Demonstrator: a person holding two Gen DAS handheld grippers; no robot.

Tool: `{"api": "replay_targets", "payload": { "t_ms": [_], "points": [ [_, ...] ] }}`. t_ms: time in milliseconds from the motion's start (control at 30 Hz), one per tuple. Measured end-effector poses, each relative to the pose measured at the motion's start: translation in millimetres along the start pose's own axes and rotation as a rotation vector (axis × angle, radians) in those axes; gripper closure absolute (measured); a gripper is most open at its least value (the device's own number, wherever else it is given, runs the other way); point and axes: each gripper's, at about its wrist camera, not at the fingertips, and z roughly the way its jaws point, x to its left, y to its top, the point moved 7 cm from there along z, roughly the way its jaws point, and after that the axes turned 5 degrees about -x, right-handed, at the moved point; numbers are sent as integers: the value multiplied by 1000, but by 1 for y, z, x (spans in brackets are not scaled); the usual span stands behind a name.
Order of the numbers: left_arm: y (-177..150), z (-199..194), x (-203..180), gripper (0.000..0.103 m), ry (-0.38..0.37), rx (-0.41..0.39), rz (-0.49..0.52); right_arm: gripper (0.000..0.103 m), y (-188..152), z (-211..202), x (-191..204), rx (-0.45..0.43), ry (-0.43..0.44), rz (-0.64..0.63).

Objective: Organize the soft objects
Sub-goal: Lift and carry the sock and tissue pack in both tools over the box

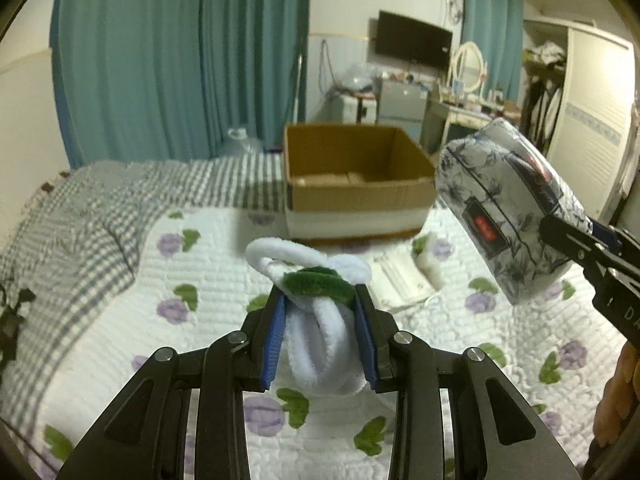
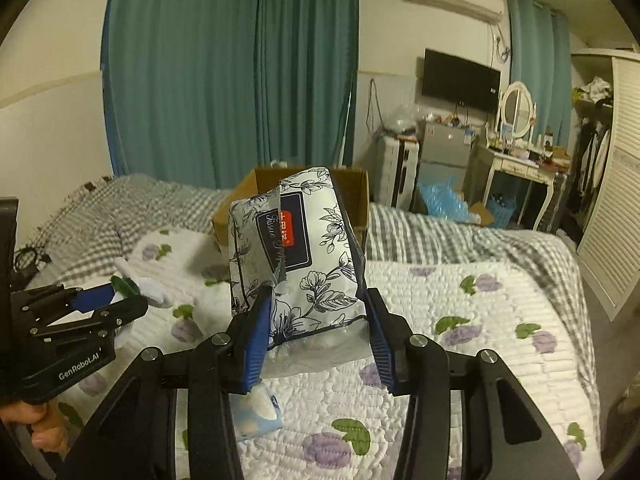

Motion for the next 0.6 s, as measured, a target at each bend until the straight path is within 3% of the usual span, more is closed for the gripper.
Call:
{"api": "replay_targets", "payload": {
  "t_ms": [600],
  "points": [
    [61,-77,-3,71,-31,-218,-11,58,64,-97,4,-219,5,14]
  ]
}}
